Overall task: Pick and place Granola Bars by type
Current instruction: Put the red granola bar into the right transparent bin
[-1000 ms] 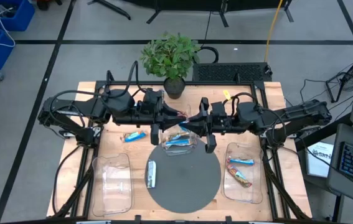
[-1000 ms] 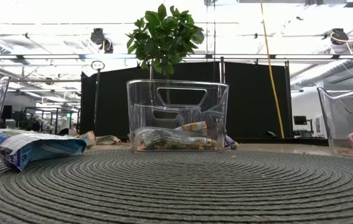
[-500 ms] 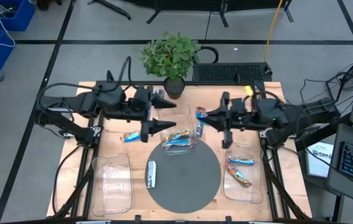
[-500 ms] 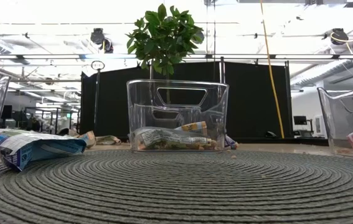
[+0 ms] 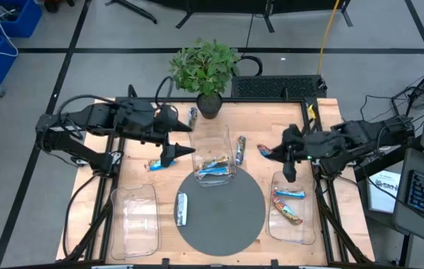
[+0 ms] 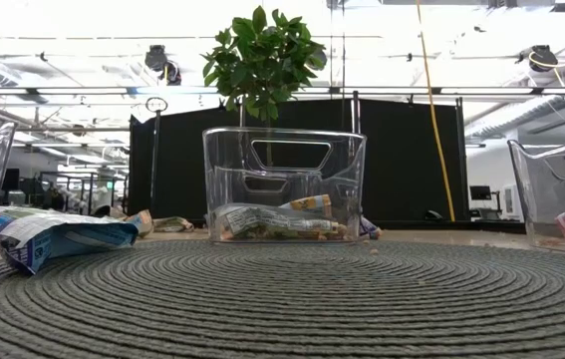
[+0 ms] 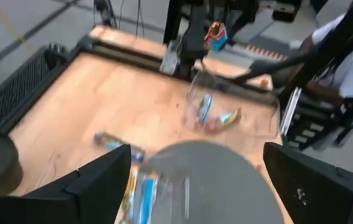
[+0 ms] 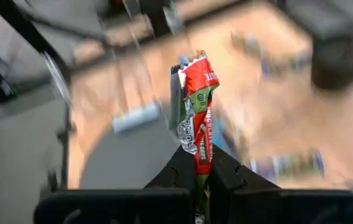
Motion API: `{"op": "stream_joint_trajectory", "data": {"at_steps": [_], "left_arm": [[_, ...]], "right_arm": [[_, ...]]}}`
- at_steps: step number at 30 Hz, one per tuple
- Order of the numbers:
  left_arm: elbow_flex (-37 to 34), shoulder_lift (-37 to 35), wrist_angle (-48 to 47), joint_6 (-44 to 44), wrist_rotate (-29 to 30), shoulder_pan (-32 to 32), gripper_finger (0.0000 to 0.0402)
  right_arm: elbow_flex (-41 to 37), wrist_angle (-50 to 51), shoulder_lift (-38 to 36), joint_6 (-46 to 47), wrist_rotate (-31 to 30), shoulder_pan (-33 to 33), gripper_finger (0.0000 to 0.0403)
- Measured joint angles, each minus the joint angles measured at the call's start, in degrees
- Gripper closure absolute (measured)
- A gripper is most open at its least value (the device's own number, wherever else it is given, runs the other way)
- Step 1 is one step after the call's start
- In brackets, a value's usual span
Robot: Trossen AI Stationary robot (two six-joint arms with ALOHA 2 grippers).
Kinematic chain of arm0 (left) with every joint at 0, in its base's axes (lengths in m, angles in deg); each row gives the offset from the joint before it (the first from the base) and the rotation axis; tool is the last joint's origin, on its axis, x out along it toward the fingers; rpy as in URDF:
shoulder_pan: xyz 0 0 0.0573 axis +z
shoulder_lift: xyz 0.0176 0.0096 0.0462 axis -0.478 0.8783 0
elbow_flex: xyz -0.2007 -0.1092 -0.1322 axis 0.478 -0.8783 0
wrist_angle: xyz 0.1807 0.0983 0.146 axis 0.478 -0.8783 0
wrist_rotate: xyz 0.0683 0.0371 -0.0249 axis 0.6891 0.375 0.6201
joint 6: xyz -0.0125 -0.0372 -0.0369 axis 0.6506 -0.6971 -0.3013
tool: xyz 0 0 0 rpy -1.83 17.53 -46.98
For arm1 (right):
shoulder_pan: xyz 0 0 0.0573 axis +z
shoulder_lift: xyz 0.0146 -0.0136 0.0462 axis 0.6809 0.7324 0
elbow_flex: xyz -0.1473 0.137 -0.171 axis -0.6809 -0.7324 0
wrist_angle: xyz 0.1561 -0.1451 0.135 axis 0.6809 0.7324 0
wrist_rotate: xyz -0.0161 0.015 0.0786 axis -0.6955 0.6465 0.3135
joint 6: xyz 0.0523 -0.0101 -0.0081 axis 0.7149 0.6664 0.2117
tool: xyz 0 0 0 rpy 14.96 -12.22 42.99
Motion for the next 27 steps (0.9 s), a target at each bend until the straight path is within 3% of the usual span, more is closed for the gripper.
{"op": "stream_joint_trajectory", "data": {"at_steps": [7, 13, 27], "left_arm": [[0.0, -0.04, -6.48, -0.02, 0.56, -0.28, 0.0036], [-3.83, 0.27, -7.03, 0.38, 2.66, -0.17, 0.003], [-25.61, 0.3, 12.07, -1.64, -0.37, -0.33, 0.0031]], "right_arm": [[-0.12, 13.23, 0.87, 10.97, 1.45, 4.97, 0.0402], [-4.93, 14.67, 2.02, 20.39, 2.52, 10.56, 0.0402], [-19.03, 7.62, 2.69, 34.06, 9.13, 18.82, 0.0402]]}}
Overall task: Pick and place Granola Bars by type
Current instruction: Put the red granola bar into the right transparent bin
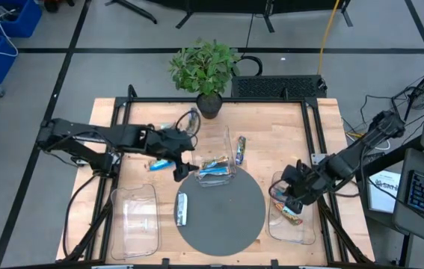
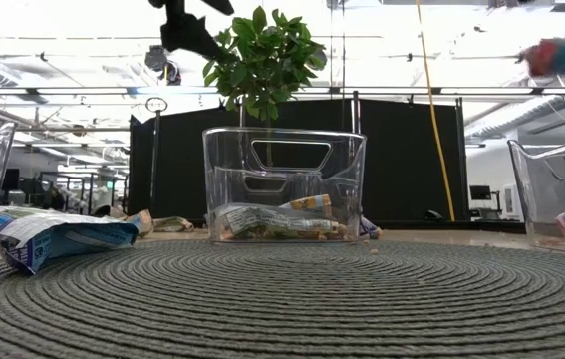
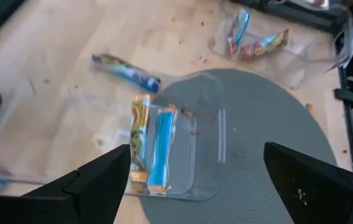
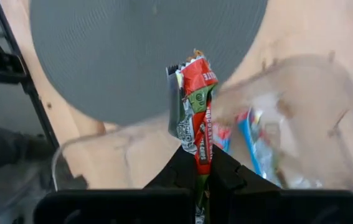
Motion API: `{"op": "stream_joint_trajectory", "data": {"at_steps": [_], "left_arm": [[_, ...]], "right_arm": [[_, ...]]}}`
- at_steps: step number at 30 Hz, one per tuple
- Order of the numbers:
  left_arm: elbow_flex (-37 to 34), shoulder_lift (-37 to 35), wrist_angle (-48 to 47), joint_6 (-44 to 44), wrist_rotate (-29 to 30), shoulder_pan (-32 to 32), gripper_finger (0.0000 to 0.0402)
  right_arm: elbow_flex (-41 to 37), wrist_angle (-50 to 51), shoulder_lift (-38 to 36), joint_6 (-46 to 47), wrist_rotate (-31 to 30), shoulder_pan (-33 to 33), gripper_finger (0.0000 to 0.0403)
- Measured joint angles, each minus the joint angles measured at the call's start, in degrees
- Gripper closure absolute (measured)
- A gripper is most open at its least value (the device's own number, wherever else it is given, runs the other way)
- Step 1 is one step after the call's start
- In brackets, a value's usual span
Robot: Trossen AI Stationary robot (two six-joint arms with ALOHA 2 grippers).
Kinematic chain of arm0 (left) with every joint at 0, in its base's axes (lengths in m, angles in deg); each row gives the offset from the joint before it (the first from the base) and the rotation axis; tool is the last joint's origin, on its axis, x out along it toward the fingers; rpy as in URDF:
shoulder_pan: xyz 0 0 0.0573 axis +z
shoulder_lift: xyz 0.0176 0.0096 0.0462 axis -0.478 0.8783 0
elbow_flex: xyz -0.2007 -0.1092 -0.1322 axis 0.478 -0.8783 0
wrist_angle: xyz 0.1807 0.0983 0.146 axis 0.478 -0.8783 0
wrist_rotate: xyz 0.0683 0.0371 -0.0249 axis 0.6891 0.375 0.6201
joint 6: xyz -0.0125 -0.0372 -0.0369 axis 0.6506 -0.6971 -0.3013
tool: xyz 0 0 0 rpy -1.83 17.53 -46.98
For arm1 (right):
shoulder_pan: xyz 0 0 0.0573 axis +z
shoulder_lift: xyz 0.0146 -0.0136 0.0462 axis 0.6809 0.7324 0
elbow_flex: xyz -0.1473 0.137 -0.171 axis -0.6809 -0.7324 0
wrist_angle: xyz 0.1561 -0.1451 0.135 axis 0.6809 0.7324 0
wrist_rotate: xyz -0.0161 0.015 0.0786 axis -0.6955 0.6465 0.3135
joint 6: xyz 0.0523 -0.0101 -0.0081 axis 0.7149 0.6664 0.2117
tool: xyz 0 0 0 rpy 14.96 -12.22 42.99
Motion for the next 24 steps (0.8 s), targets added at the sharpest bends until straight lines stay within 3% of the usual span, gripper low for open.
{"op": "stream_joint_trajectory", "data": {"at_steps": [10, 24], "left_arm": [[-8.14, 0.0, 10.22, -1.73, -2.73, -0.5, 0.0045], [-11.13, -0.02, 16.03, -1.76, -2.22, -1.54, 0.005]], "right_arm": [[-6.91, -5.18, 2.02, 6.73, 5.91, 4.27, 0.0402], [-18.67, -17.39, 7.37, 9.18, 5.81, 4.47, 0.0402]]}}
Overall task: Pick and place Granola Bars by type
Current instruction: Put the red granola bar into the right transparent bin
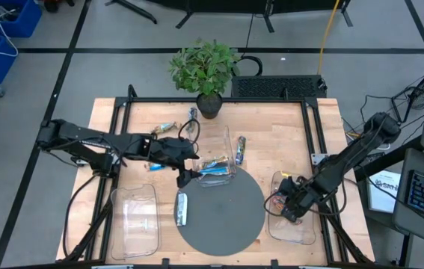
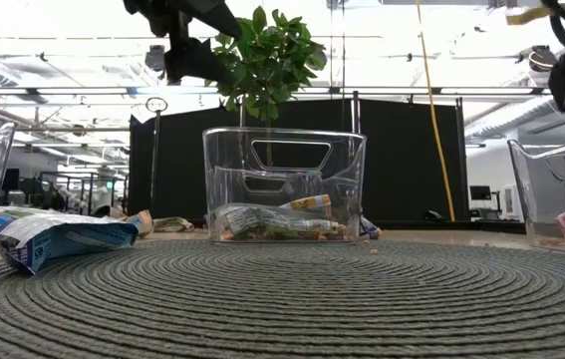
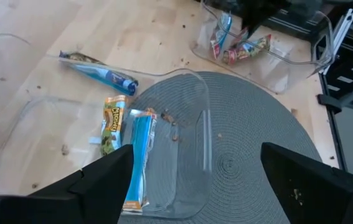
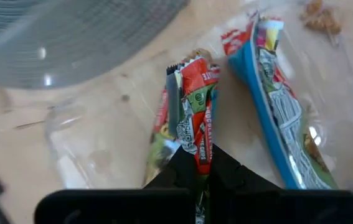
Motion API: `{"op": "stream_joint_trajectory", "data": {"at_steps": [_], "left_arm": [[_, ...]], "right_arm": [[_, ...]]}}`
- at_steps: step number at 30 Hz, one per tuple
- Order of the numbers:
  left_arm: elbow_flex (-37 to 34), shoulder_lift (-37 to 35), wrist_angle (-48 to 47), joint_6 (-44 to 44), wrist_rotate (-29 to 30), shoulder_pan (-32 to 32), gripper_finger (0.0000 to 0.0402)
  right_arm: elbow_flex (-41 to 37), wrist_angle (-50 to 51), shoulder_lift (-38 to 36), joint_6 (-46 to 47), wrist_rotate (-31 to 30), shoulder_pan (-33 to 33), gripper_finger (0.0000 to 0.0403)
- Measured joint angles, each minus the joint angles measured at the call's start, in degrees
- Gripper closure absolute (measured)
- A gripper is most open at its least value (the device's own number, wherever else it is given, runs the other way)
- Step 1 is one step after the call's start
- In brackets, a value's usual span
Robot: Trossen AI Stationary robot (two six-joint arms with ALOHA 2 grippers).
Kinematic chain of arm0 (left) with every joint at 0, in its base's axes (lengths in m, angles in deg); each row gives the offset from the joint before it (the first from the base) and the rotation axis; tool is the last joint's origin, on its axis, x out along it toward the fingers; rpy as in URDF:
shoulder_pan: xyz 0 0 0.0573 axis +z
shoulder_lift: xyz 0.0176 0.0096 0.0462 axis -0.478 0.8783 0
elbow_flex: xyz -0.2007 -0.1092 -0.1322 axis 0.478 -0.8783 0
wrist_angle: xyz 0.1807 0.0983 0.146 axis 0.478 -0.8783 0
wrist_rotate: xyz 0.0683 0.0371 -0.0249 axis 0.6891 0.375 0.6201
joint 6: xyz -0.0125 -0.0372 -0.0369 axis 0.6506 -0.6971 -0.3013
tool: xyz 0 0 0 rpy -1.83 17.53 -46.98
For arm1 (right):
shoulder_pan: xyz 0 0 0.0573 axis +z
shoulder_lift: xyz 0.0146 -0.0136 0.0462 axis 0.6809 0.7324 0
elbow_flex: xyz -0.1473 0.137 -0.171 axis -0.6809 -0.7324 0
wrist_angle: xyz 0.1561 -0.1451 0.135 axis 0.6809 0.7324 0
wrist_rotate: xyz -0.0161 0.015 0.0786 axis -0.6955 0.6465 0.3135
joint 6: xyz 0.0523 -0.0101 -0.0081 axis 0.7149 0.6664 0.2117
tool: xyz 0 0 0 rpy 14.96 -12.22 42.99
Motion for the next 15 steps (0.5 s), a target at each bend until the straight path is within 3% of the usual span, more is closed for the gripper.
{"op": "stream_joint_trajectory", "data": {"at_steps": [10, 15], "left_arm": [[0.0, 0.0, 0.66, -0.4, 0.82, -1.08, 0.0066], [0.0, -0.22, 0.87, -0.67, 0.82, -1.06, 0.0065]], "right_arm": [[-6.46, -9.06, 1.86, 1.56, 0.01, -0.01, 0.0402], [-6.47, -10.58, 1.73, 1.36, 1.08, -0.07, 0.0368]]}}
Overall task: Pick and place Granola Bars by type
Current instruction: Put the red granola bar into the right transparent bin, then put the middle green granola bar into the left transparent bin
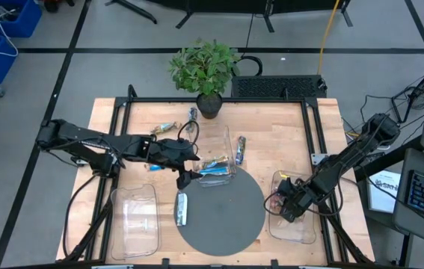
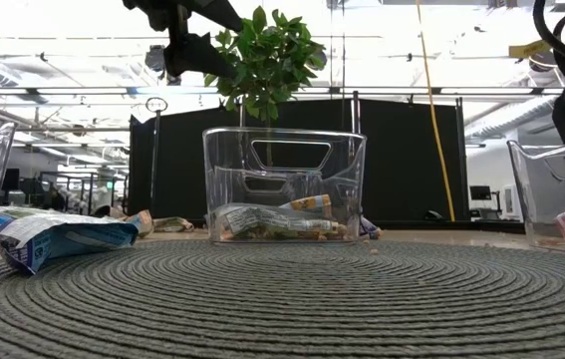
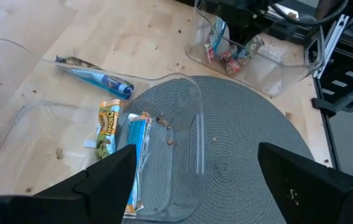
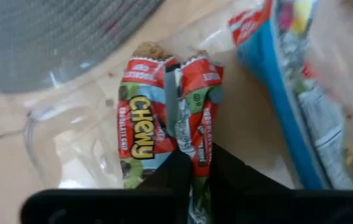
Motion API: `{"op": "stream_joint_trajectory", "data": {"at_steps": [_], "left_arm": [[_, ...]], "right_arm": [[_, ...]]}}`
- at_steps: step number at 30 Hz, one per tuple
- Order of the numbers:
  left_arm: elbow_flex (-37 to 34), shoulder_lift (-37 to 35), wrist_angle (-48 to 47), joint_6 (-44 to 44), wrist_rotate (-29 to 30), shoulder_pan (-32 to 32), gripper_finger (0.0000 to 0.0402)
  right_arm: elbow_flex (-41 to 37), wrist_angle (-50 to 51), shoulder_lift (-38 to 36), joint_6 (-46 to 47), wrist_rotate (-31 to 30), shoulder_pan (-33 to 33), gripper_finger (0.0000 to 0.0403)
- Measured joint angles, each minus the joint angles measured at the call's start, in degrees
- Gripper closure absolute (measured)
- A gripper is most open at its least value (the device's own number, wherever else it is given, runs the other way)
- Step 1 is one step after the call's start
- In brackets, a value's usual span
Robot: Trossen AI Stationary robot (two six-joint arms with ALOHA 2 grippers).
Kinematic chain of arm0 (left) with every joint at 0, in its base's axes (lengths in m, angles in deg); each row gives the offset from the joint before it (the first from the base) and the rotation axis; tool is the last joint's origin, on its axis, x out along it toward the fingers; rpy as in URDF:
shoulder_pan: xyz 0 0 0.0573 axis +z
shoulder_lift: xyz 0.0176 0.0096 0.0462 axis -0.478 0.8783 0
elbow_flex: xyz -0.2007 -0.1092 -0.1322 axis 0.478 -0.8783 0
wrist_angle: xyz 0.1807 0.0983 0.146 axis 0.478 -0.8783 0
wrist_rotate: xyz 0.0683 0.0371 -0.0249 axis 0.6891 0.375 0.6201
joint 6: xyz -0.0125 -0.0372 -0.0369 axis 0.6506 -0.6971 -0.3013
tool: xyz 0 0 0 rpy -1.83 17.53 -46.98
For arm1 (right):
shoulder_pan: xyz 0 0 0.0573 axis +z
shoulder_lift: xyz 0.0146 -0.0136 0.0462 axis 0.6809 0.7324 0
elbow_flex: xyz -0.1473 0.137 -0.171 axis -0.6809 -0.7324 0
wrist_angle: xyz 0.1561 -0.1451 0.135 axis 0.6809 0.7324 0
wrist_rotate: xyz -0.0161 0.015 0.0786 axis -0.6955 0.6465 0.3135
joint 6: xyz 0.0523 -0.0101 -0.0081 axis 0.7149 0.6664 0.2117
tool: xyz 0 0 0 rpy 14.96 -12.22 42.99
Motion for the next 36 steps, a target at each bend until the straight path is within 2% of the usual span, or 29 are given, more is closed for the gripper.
{"op": "stream_joint_trajectory", "data": {"at_steps": [10, 14, 20, 25, 36], "left_arm": [[0.0, 0.0, 0.71, 0.39, -0.04, 0.0, 0.0062], [0.0, 0.0, 0.89, 0.5, -0.24, 0.0, 0.0062], [0.02, 0.0, 1.37, 0.91, -0.44, 0.0, 0.0061], [0.02, 0.0, 1.37, 1.09, -0.15, 0.17, 0.0062], [0.04, 0.0, 1.37, 0.72, -0.04, 0.17, 0.0062]], "right_arm": [[-0.02, -0.38, -0.39, 2.34, 3.23, -0.07, 0.0245], [0.35, -0.1, -2.59, 2.74, 3.09, -0.07, 0.0218], [4.91, 6.5, -7.68, 0.6, -0.53, -0.26, 0.0226], [10.31, 8.89, -11.81, -5.09, -4.28, -2.42, 0.0242], [24.81, 12.09, -15.76, -21.64, -12.48, -14.0, 0.0244]]}}
